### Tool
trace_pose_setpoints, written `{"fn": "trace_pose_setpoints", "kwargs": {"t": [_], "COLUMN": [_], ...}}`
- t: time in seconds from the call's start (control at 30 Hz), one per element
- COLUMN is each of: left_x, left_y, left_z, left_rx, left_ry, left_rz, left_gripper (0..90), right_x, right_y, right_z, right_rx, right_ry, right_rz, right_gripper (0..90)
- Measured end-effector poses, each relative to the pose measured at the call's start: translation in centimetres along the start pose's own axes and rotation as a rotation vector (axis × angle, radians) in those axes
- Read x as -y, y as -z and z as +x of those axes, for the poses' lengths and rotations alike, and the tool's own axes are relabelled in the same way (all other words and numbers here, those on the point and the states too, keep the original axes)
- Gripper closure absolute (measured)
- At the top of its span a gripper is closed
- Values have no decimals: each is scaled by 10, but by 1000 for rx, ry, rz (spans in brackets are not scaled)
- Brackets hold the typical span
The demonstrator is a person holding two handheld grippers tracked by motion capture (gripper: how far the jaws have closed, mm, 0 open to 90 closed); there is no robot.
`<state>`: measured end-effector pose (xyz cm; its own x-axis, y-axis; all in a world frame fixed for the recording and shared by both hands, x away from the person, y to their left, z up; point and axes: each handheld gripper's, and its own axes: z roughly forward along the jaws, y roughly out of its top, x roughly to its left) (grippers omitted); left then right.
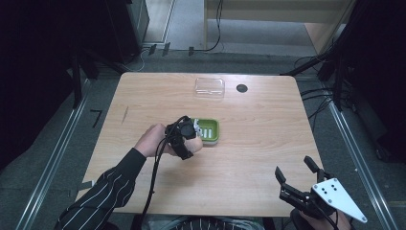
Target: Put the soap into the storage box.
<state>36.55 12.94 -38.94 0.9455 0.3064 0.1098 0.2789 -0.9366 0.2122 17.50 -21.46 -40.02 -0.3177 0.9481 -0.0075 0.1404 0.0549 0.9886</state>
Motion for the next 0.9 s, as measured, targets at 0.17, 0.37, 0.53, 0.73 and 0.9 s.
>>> {"fn": "trace_pose_setpoints", "kwargs": {"t": [0.17, 0.37, 0.53, 0.73, 0.9], "left_x": [-2, -5, -7, -10, -10], "left_y": [4, 5, 10, 15, 17], "left_z": [3, 4, 6, 10, 13], "left_rx": [-1, 0, -6, -16, -15], "left_ry": [-10, -33, -38, -38, -54], "left_rz": [-13, -5, -23, -38, -30], "left_gripper": [333, 333, 333, 333, 333], "right_x": [0, 0, 0, 0, 0], "right_y": [0, 0, 0, 0, 0], "right_z": [0, 0, 0, 0, 1], "right_rx": [0, 0, 0, 0, -1], "right_ry": [1, 1, 1, -3, -4], "right_rz": [0, 0, -1, 0, 3], "right_gripper": [132, 132, 132, 132, 132]}}
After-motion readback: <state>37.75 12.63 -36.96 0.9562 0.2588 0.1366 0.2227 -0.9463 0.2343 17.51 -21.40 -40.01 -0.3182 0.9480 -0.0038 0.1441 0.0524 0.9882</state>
